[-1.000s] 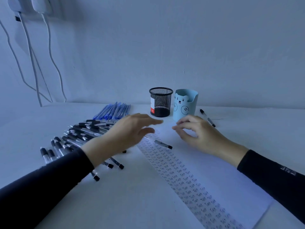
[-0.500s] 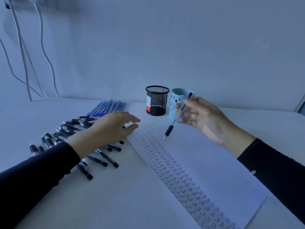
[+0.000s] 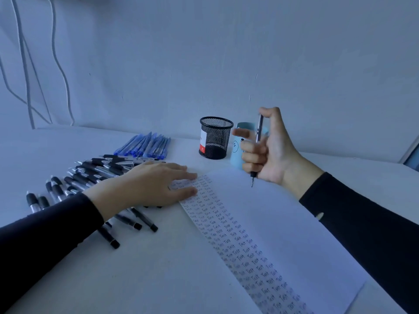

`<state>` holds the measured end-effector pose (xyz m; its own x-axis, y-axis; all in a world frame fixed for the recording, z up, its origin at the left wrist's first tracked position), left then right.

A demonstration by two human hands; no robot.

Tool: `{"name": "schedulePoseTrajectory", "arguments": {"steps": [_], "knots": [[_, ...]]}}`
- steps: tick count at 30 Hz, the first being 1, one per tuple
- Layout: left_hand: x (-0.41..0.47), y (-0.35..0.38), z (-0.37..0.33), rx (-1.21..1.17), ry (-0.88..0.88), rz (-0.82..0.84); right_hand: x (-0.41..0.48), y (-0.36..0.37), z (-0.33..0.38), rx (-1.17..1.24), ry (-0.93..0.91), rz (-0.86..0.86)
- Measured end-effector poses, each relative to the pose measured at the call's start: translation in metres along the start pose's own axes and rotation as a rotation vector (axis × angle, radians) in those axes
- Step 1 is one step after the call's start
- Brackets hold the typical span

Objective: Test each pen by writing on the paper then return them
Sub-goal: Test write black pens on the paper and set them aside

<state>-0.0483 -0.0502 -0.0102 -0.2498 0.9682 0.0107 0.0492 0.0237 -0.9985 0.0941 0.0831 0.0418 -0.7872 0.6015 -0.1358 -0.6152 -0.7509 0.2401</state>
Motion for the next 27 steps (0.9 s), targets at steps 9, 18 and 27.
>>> {"name": "schedulePoseTrajectory", "arguments": {"steps": [9,18,27], "knots": [[0.001,0.003,-0.001,0.015,0.003,0.042,0.035,0.017,-0.028,-0.231,0.031,0.122],[0.004,0.004,0.0,0.039,0.011,0.052,0.048,0.004,-0.046,-0.596,-0.087,0.018],[0.005,0.005,0.0,0.027,0.023,0.051,0.05,0.008,-0.052,-0.749,-0.35,-0.132]]}}
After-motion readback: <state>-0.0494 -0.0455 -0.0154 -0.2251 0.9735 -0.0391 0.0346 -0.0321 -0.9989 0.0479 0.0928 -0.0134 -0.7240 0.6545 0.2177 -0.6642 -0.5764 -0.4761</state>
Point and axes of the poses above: each hand's wrist, its own x-axis towards the middle knuckle, its own y-axis out of the palm, z = x × y, the point moved 7 cm from there along x, towards the middle knuckle
